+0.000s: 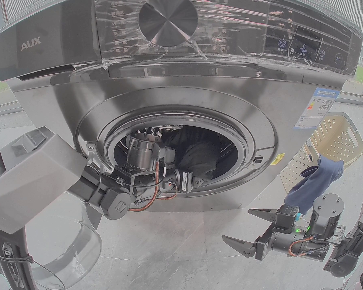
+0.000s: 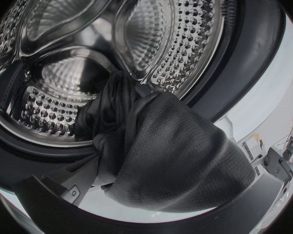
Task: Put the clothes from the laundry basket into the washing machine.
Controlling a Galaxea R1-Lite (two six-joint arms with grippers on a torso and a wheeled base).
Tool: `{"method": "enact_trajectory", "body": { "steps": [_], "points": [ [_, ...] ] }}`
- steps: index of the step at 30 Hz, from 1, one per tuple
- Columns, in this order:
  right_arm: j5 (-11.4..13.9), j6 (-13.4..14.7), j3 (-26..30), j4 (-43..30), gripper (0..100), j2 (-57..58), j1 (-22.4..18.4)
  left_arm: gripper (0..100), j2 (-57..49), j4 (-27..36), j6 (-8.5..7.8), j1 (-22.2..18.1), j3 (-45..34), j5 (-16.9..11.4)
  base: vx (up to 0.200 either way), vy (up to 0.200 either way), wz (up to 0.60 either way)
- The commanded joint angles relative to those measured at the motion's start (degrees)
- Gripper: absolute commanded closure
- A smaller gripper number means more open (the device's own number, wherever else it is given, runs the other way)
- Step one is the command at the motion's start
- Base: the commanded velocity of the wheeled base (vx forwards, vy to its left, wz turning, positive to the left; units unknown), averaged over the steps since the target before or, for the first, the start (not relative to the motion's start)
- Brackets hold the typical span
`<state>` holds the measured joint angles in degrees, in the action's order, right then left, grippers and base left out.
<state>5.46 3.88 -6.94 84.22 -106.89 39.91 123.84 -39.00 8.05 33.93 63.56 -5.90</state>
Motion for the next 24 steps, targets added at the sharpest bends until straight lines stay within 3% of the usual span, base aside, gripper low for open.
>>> {"method": "enact_trajectory", "body": {
  "steps": [1, 4, 5, 10, 12, 13, 14, 18, 21, 24],
  "points": [
    [0.0, 0.0, 0.0, 0.1, 0, 0.0, 0.1, 0, -0.5, -1.6, 0.22, 0.4, 0.1, -0.2, 0.0, 0.0, 0.0],
    [0.0, 0.0, 0.0, 0.1, 0, 0.0, 0.2, 0, 3.7, -5.5, 0.3, 0.1, 2.4, 0.6, 0.0, 0.0, 0.0],
    [0.0, 0.0, 0.0, 0.1, 0, 0.0, 0.2, 100, 5.4, -7.1, -0.05, -0.3, 3.1, 1.2, 0.0, 0.0, 0.0],
    [0.0, 0.0, -0.1, 0.1, 0, 0.0, 0.1, 100, 10.8, -10.3, 0.39, -0.5, 7.5, 3.4, 0.0, 0.0, 0.0],
    [0.0, 0.0, -0.1, 0.1, 0, 0.0, 0.1, 100, 14.8, -14.4, 0.92, -1.5, 11.8, 6.3, 0.0, 0.0, 0.0],
    [0.0, 0.0, -0.1, 0.1, 0, 0.0, 0.1, 100, 14.8, -14.4, 0.92, -1.5, 11.8, 6.3, 0.0, 0.0, 0.0],
    [0.0, 0.0, -0.1, 0.1, 0, -0.1, 0.2, 100, 18.9, -17.5, 1.01, -2.1, 17.1, 8.4, 0.0, 0.0, 0.0],
    [0.0, 0.0, -0.1, 0.1, 0, -0.1, 0.2, 100, 23.3, -18.5, 1.27, -3.3, 24.2, 11.5, 0.0, 0.0, 0.0],
    [0.0, 0.0, -0.3, 0.1, 0, -0.1, 0.1, 100, 27.0, -18.3, 3.12, -4.4, 33.2, 15.4, 0.0, 0.0, 0.0],
    [0.0, 0.0, -0.4, 0.1, 0, -0.4, 0.2, 100, 29.3, -17.9, 3.47, -6.1, 40.7, 17.9, 0.0, 0.0, 0.0]
  ]
}}
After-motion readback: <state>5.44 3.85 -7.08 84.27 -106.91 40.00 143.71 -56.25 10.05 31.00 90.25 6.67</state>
